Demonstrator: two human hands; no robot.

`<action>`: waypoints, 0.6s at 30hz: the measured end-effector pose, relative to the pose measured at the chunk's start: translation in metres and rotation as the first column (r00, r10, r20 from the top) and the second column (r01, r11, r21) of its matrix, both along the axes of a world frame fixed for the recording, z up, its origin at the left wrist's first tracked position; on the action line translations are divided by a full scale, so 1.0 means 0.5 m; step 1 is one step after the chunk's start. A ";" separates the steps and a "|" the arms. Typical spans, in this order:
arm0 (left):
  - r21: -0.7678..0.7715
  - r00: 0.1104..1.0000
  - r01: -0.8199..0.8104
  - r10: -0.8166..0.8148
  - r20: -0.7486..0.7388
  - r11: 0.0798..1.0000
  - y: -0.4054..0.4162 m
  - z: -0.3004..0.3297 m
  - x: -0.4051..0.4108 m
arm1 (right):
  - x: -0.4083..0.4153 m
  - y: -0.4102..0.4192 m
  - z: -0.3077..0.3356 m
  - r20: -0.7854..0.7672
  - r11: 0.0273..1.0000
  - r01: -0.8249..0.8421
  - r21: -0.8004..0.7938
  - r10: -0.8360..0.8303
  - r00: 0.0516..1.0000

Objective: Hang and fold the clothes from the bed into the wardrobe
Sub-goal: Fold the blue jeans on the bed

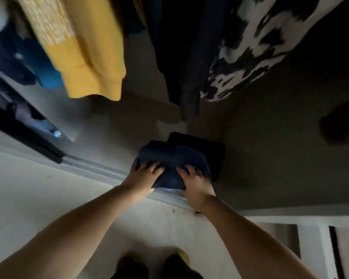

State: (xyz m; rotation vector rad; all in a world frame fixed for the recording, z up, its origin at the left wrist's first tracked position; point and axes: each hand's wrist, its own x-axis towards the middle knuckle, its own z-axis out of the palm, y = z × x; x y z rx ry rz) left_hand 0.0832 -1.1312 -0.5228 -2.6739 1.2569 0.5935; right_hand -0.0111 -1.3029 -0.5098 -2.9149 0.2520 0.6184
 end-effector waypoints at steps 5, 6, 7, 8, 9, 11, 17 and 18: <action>-0.096 0.991 0.095 -0.086 0.099 0.991 -0.147 -0.133 0.132 | 0.101 -0.123 -0.124 0.140 0.985 0.099 -0.144 -0.079 0.987; -0.108 0.988 0.120 -0.108 0.109 0.987 -0.181 -0.157 0.159 | 0.119 -0.151 -0.147 0.153 0.976 0.135 -0.170 -0.109 0.982; -0.119 0.984 0.146 -0.132 0.121 0.982 -0.216 -0.182 0.182 | 0.132 -0.178 -0.172 0.163 0.966 0.173 -0.191 -0.143 0.976; -0.130 0.979 0.168 -0.150 0.139 0.977 -0.250 -0.211 0.201 | 0.142 -0.203 -0.202 0.178 0.954 0.209 -0.215 -0.172 0.969; -0.143 0.975 0.184 -0.161 0.156 0.973 -0.282 -0.243 0.214 | 0.147 -0.225 -0.236 0.197 0.940 0.243 -0.240 -0.198 0.960; -0.162 0.970 0.197 -0.169 0.173 0.967 -0.336 -0.314 0.224 | 0.153 -0.264 -0.307 0.209 0.916 0.296 -0.270 -0.244 0.947; -0.124 0.975 0.204 -0.189 0.119 0.971 -0.352 -0.551 0.176 | 0.123 -0.270 -0.528 0.072 0.899 0.394 -0.189 -0.388 0.919; -0.119 0.973 0.213 -0.200 0.111 0.970 -0.349 -0.571 0.171 | 0.113 -0.264 -0.551 0.073 0.895 0.414 -0.168 -0.407 0.910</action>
